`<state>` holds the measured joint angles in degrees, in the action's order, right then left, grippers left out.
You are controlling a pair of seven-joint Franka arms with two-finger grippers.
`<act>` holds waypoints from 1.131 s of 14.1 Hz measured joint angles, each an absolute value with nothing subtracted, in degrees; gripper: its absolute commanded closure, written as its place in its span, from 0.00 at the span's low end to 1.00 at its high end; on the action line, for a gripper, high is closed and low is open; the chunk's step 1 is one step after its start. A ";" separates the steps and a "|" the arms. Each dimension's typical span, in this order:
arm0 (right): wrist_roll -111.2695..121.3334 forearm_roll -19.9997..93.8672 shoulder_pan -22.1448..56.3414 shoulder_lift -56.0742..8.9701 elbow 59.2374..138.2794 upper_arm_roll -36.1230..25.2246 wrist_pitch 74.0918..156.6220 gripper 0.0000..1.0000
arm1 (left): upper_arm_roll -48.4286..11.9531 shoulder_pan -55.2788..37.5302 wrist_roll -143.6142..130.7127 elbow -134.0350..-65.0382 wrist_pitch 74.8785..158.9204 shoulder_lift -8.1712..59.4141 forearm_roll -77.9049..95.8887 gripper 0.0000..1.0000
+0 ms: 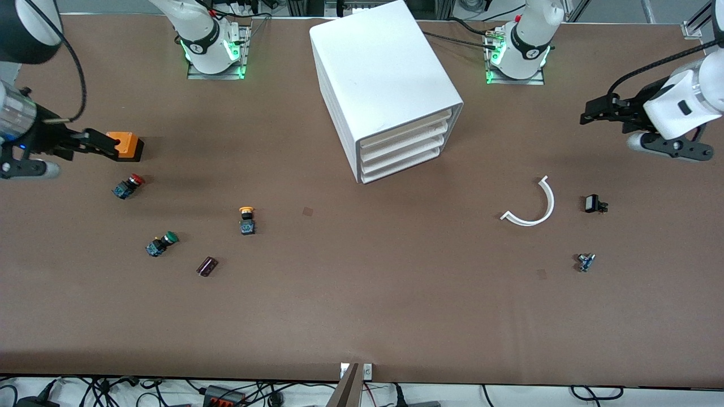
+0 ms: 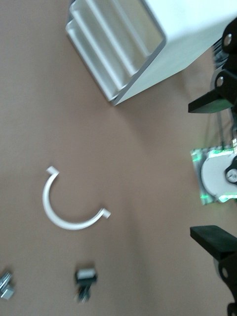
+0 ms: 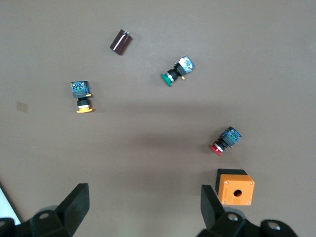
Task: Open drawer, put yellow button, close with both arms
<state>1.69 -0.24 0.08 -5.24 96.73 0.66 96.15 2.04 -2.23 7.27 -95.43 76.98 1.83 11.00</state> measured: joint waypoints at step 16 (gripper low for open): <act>1.64 0.94 12.43 -30.19 93.88 0.87 110.08 0.00 | 0.00 -4.56 43.32 -107.21 84.75 24.23 59.84 0.00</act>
